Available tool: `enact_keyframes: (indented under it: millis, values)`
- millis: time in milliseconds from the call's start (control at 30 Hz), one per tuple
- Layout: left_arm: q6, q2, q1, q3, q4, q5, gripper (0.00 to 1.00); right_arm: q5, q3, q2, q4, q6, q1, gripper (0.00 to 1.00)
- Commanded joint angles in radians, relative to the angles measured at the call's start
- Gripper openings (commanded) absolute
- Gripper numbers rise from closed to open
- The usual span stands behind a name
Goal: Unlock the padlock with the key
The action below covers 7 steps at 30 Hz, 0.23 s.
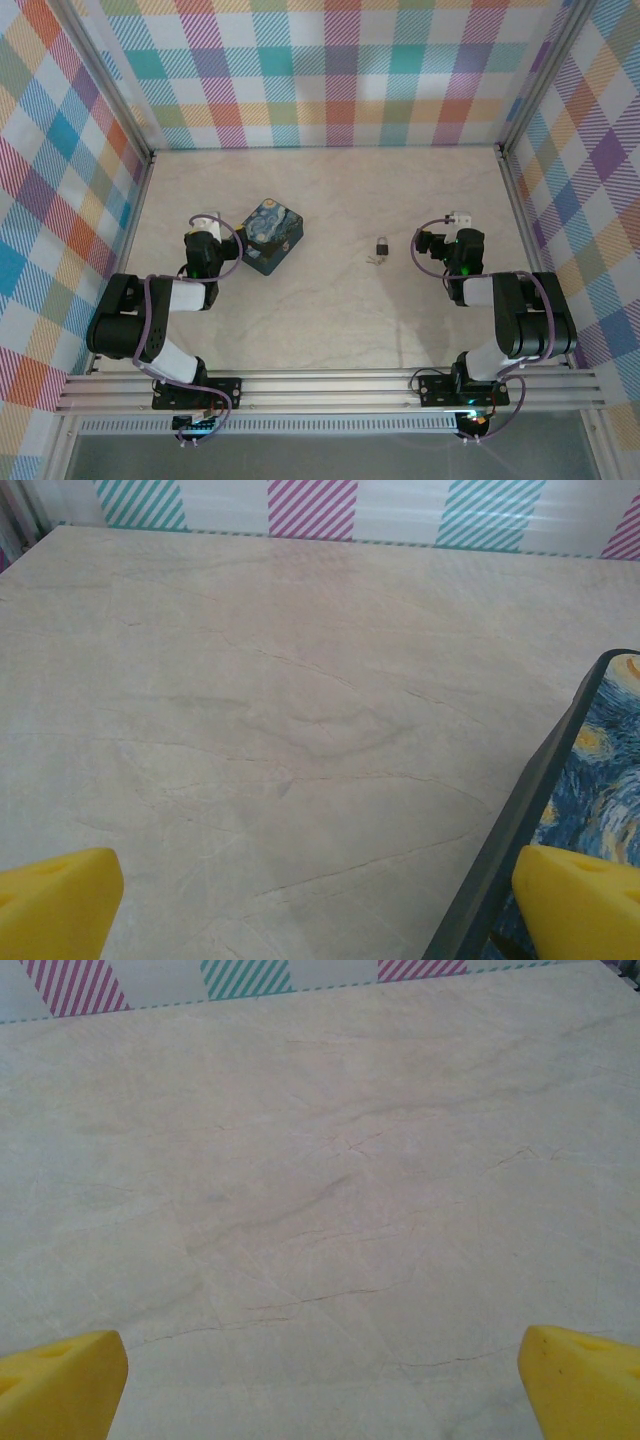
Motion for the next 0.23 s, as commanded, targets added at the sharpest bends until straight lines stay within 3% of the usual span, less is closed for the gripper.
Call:
enact_keyframes:
  millis: [0, 200]
  values:
    - [0.021, 0.021, 0.009, 0.011, -0.054, 0.032, 1.00, -0.019, 0.000, 0.003, 0.039, -0.007, -0.007, 1.00]
    - [0.013, 0.021, 0.028, 0.017, -0.067, 0.071, 1.00, -0.019, 0.001, 0.004, 0.038, -0.008, -0.006, 1.00]
